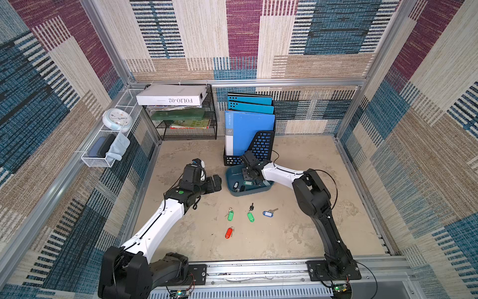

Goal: Take the keys out of the storage box
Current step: Pick up the key from the storage box.

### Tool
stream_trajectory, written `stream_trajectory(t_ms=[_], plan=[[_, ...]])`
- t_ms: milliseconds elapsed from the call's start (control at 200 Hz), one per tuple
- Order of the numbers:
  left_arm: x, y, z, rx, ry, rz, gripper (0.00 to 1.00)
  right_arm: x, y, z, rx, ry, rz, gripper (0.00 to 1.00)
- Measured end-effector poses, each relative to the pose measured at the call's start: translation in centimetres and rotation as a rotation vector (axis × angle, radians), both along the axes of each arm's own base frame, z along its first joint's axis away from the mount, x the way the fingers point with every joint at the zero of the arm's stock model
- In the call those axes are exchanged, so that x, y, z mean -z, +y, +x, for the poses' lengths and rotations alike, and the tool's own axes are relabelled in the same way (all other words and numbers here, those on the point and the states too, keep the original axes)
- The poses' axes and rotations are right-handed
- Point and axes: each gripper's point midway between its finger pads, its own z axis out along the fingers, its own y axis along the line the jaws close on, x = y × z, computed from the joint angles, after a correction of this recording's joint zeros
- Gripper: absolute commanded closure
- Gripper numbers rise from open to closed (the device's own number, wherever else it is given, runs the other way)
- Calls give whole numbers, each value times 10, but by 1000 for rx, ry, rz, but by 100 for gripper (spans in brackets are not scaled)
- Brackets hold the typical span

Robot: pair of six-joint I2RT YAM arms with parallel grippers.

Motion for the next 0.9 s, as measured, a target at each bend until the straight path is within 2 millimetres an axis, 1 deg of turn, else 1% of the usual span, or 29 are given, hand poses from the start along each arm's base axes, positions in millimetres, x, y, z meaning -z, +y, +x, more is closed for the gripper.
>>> stream_trajectory(t_ms=[65, 245, 341, 381, 591, 776, 902], plan=[[-1, 0, 0, -1, -2, 1, 0, -2, 0, -1, -2, 3, 6, 86], [-3, 4, -1, -12, -10, 13, 0, -9, -3, -4, -6, 8, 11, 100], [-4, 4, -2, -12, -11, 13, 0, -12, -7, -8, -8, 14, -1, 100], [-4, 4, -2, -13, -10, 14, 0, -17, -8, -10, -10, 11, 0, 100], [-3, 5, -2, -14, -6, 16, 0, -55, -14, -16, -33, -54, 29, 100], [-3, 5, -4, -14, -6, 16, 0, -71, -18, -22, -59, -86, 42, 100], [-3, 5, -3, -14, -5, 17, 0, -91, -19, -31, -88, -123, 66, 100]])
